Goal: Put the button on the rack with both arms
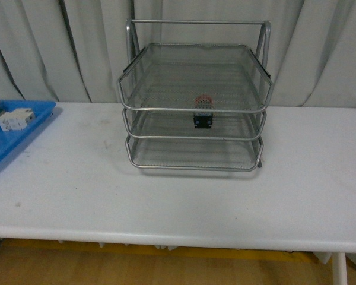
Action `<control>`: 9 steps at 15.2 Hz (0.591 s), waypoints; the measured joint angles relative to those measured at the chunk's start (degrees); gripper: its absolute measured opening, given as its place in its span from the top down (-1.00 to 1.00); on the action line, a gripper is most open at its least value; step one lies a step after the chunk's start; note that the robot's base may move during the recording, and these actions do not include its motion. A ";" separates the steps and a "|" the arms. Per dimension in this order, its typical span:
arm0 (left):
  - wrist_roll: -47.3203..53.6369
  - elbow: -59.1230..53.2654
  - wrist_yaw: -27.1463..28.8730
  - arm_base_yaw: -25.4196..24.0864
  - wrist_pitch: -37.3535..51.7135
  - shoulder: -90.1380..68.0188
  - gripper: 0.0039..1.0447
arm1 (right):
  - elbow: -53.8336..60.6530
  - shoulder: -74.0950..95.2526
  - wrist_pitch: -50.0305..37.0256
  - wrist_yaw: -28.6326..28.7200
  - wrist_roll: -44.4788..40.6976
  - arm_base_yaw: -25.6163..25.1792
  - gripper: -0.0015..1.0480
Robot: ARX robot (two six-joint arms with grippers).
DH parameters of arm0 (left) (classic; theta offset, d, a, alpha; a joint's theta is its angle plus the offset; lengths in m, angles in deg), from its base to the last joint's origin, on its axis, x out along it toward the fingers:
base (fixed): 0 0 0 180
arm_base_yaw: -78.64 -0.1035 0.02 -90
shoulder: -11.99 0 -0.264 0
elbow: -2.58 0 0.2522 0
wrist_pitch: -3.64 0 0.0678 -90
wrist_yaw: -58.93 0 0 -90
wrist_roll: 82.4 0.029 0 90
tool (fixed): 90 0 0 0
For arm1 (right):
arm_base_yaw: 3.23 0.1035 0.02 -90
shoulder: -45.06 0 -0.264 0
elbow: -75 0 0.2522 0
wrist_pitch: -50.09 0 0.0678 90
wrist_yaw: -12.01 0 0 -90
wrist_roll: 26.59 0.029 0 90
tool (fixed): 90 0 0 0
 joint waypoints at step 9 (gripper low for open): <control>0.00 0.00 0.02 0.00 0.00 0.00 -0.88 | 9.70 -20.37 8.48 -0.07 -1.31 -0.02 0.97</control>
